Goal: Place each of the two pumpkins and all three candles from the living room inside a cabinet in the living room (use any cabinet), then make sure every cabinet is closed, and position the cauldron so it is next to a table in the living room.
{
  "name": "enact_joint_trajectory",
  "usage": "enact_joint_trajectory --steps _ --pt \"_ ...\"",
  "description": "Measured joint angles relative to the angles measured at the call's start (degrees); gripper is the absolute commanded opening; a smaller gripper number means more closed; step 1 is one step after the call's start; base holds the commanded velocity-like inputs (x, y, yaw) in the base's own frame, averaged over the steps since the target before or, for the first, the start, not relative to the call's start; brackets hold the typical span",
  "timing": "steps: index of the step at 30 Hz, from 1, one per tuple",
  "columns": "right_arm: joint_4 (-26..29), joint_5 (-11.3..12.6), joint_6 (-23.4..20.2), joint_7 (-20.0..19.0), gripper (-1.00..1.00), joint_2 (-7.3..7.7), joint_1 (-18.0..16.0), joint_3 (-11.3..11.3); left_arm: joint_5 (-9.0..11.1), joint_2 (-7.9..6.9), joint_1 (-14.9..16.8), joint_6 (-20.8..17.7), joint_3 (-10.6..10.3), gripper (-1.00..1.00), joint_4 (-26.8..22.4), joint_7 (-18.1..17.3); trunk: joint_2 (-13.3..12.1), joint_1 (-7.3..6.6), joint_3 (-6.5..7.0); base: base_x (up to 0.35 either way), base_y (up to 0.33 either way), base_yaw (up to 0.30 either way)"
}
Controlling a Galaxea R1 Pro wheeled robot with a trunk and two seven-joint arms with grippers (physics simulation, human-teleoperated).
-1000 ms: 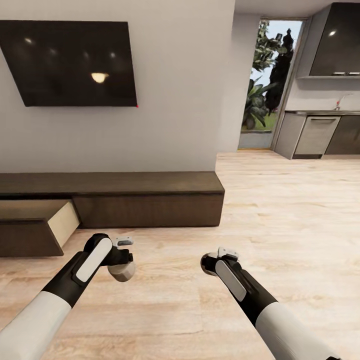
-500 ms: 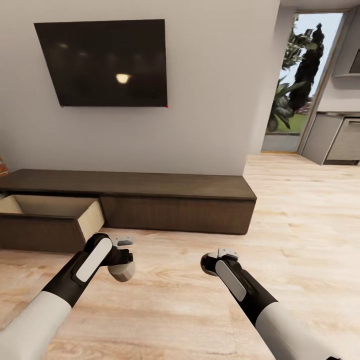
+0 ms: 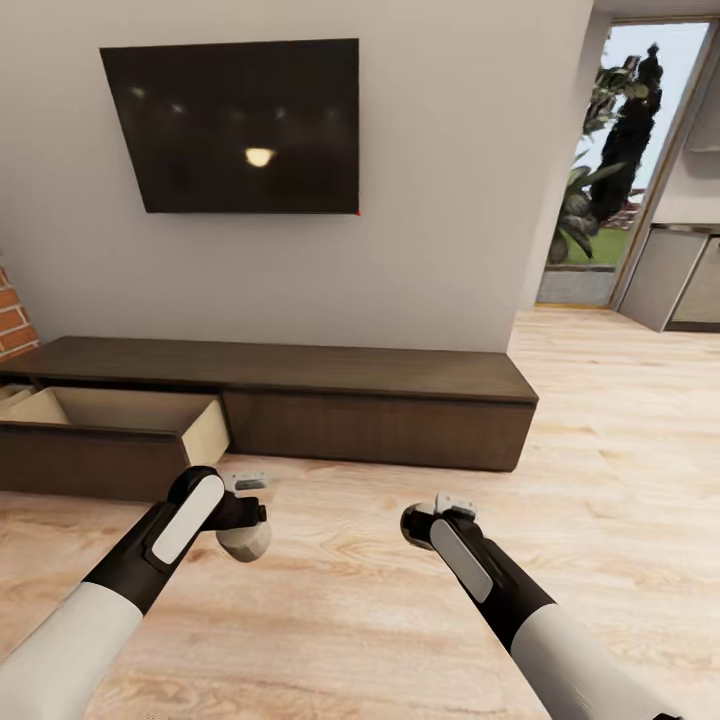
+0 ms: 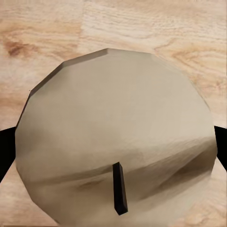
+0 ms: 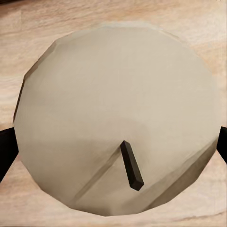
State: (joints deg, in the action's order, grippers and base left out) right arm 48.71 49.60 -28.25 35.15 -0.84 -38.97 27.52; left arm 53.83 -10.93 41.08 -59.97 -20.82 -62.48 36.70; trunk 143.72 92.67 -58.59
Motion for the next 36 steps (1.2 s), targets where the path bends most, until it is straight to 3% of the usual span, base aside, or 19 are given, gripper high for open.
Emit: enact_joint_trajectory --steps 36 --pt "0.16 0.10 -0.13 0.00 -1.00 -0.06 0.01 0.08 0.08 0.00 -0.01 0.01 -0.05 -1.00 -0.06 0.05 0.00 0.00 0.00 0.000 0.001 0.284"
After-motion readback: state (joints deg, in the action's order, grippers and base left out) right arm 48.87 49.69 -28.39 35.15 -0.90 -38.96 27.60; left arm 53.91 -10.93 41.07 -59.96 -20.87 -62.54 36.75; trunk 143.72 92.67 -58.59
